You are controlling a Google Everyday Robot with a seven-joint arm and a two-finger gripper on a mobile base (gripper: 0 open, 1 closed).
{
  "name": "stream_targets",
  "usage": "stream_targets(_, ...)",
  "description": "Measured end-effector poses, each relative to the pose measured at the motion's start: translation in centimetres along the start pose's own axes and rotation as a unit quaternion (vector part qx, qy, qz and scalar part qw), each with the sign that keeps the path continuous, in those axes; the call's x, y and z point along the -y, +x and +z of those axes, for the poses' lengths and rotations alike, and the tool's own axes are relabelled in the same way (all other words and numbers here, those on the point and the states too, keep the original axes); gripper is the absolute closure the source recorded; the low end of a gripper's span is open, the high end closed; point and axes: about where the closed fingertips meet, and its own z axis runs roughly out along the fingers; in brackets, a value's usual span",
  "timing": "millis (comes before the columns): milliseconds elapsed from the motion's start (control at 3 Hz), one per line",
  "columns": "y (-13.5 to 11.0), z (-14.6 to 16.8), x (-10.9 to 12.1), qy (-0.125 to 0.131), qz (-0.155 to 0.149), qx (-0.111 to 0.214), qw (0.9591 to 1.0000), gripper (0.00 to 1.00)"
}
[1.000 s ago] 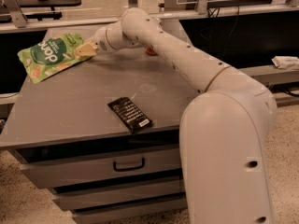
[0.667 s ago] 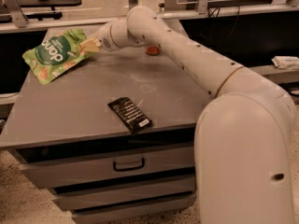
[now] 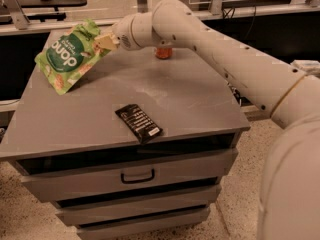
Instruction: Move green rice chip bag near coke can
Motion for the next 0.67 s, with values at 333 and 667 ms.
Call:
stream_targets(333, 0.3, -4.4, -0.8, 0.018, 0.001, -0.01, 0.9998, 1.0)
stream_targets(667, 1.6, -8.1, -1.7, 0.033, 0.015, -0.031, 0.9989, 1.0)
